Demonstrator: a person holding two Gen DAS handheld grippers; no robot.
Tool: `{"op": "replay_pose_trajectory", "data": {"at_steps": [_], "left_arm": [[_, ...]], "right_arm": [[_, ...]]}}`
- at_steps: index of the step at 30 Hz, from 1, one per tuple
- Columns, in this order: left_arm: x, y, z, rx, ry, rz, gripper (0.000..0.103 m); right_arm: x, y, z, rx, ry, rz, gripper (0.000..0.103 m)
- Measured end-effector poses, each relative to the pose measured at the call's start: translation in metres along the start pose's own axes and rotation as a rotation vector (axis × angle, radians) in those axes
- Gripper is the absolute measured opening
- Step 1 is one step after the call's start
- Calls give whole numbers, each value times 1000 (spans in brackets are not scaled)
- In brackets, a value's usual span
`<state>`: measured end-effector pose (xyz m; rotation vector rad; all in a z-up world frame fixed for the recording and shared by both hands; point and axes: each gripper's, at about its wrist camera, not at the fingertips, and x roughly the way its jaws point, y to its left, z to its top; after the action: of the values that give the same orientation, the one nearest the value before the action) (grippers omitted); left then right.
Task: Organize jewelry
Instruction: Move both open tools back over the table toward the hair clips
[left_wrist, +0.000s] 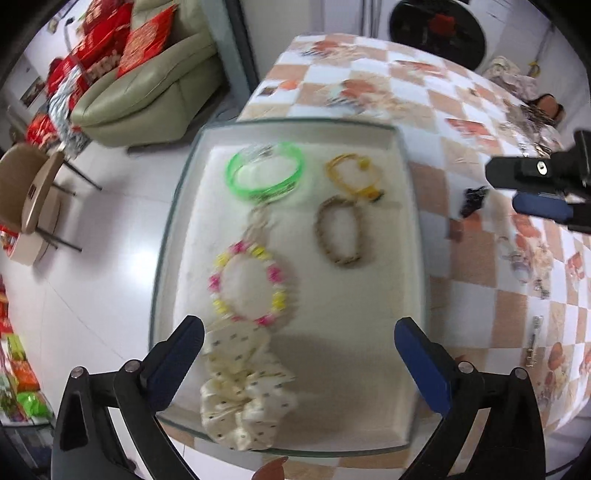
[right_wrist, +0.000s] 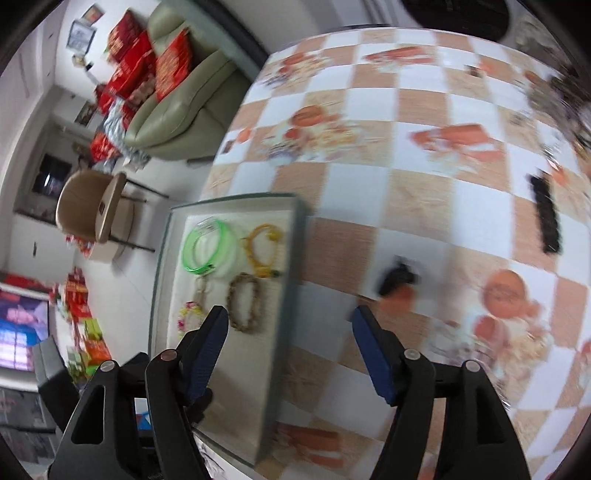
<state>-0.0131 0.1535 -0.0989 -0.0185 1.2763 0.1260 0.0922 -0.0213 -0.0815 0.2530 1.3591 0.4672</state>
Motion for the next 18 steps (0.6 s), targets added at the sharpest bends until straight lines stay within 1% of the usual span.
{"op": "replay_pose_trajectory", "data": {"at_steps": [1,2,6,10,14,16,17,18], "left_arm": [[-3,-5,3,12,-7,-3,103],[-4,-9,5,23,-12,-8,103],[-12,-31,14,73,-17,-39,103],[-12,-56,23,122,-23,-53,103],[-14,-83,29,170,-31,-72,103],[-15,-95,29,189,-34,-80,103],[-15,-100,30,199,-36,-83,103],[-15,-107,32,210,-37,-84,103]], "right_arm": [[-7,-10,-3,22,-9,-5,81],[-13,-18,-5,40,-19,-9,83],[-35,-54,-15,113,-45,-35,83],[-54,-93,-29,198,-73,-67,84],[-69,-127,-44,269,-98,-96,86],[-75,-138,-52,288,-111,-112,88],[-79,-144,-57,298,-122,-119,101],[-81,-147,-61,302,-132,-121,103]]}}
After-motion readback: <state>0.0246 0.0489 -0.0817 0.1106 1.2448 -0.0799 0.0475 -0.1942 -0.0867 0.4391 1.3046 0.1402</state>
